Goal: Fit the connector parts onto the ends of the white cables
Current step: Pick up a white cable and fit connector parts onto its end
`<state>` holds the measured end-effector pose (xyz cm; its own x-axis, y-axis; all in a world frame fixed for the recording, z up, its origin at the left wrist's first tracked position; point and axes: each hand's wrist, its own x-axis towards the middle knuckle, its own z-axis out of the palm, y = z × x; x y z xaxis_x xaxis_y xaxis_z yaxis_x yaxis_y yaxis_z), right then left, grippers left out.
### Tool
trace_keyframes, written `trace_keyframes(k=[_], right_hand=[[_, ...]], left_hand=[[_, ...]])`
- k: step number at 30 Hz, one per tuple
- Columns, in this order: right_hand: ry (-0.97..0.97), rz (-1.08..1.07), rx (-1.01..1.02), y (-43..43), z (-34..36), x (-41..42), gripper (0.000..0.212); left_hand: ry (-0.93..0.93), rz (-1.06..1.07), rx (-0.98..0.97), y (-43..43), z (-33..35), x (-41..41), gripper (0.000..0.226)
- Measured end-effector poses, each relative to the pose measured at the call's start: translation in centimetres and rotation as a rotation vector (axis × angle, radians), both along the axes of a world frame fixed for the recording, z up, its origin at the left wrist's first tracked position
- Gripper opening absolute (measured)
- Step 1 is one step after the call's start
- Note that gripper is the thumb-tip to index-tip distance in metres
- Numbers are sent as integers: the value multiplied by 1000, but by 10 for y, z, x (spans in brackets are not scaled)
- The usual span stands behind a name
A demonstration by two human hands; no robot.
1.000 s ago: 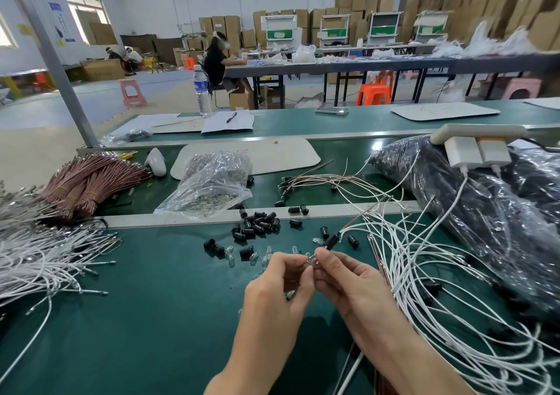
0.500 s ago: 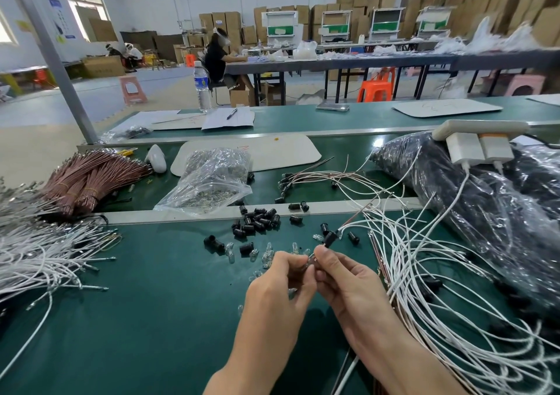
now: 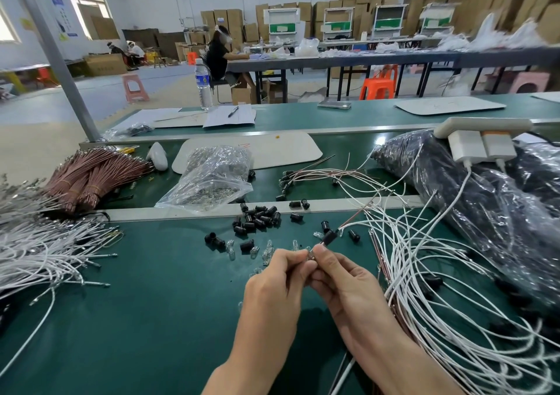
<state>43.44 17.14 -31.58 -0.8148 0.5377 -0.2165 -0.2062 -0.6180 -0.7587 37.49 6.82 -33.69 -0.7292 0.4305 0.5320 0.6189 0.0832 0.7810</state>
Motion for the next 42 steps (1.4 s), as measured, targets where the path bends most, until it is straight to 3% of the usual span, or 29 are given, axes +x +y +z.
trace_keyframes(k=[5, 10, 14, 25, 28, 32, 38, 42], right_hand=[[11, 5, -28, -2, 0, 1, 9], [23, 25, -82, 0, 0, 1, 12], [19, 92, -36, 4, 0, 0, 14], [-18, 162, 81, 5, 3, 3, 23], [3, 114, 21, 5, 3, 3, 16], [51, 51, -67, 3, 1, 0, 12], [94, 66, 58, -1, -3, -2, 17], [83, 139, 61, 2, 0, -2, 27]], left_hand=[[-18, -10, -2, -2, 0, 0, 9], [117, 7, -65, -4, 4, 1, 11], [168, 51, -93, -4, 7, -1, 24], [210, 91, -85, -6, 5, 1, 16], [181, 52, -72, -5, 7, 2, 11], [129, -6, -28, -4, 10, 1, 27], [92, 42, -5, -5, 5, -2, 10], [55, 83, -15, -5, 4, -4, 17]])
